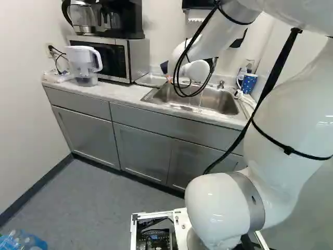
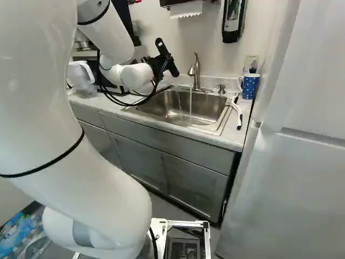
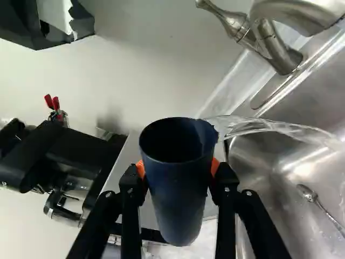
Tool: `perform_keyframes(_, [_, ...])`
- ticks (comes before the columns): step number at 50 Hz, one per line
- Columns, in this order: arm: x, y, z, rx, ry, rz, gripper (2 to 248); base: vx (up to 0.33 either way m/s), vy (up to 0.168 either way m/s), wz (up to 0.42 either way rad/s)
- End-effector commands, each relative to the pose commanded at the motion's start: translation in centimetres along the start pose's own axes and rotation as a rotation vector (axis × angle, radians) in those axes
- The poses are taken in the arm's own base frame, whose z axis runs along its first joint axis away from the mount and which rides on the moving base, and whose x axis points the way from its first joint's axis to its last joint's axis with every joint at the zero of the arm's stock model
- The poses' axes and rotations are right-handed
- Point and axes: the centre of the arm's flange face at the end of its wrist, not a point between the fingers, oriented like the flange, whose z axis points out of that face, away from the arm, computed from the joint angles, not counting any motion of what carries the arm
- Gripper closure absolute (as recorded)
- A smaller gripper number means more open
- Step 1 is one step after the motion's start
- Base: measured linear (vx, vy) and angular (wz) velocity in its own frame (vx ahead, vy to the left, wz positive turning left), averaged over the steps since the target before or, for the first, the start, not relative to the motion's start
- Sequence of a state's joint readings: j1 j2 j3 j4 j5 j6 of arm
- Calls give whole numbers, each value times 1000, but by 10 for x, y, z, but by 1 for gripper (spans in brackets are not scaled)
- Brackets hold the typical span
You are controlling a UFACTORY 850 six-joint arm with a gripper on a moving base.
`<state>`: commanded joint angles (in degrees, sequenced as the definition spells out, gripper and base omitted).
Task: Rinse the cup and place it in the tray
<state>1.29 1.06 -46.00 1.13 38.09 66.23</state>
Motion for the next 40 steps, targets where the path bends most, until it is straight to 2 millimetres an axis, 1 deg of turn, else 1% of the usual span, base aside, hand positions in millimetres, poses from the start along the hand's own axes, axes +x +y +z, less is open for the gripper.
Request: perform_keyframes(40, [0,0,0,0,0,420,125,0,0,0])
